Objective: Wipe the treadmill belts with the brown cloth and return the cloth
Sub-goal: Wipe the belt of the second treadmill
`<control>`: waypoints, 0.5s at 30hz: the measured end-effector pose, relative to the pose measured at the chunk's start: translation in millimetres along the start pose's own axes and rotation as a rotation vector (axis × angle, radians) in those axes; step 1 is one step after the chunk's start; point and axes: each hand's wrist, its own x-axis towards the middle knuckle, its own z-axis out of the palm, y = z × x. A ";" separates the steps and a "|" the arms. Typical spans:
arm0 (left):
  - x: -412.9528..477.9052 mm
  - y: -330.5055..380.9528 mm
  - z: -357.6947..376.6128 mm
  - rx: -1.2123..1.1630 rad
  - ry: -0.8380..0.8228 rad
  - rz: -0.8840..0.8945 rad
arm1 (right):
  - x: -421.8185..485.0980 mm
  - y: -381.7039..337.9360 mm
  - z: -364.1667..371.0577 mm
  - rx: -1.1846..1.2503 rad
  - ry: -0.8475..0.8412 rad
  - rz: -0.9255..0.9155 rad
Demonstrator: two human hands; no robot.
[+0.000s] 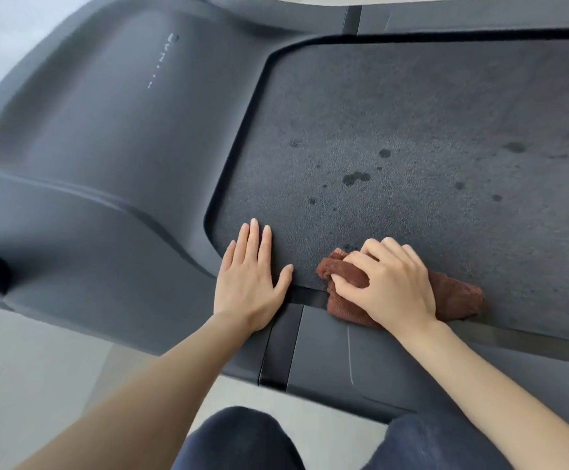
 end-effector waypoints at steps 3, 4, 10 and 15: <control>0.4 1.7 -4.8 0.009 -0.014 -0.007 | 10.6 1.2 -2.7 0.008 -0.036 -0.041; 0.3 1.5 -5.2 0.011 -0.015 -0.007 | 19.3 0.3 -0.2 -0.009 -0.044 -0.088; 0.6 2.4 -6.6 0.010 -0.026 -0.012 | 98.4 -11.6 45.9 0.003 -0.063 -0.126; 1.8 2.4 -10.0 -0.024 -0.019 -0.011 | 192.7 -6.0 93.8 -0.050 -0.145 0.040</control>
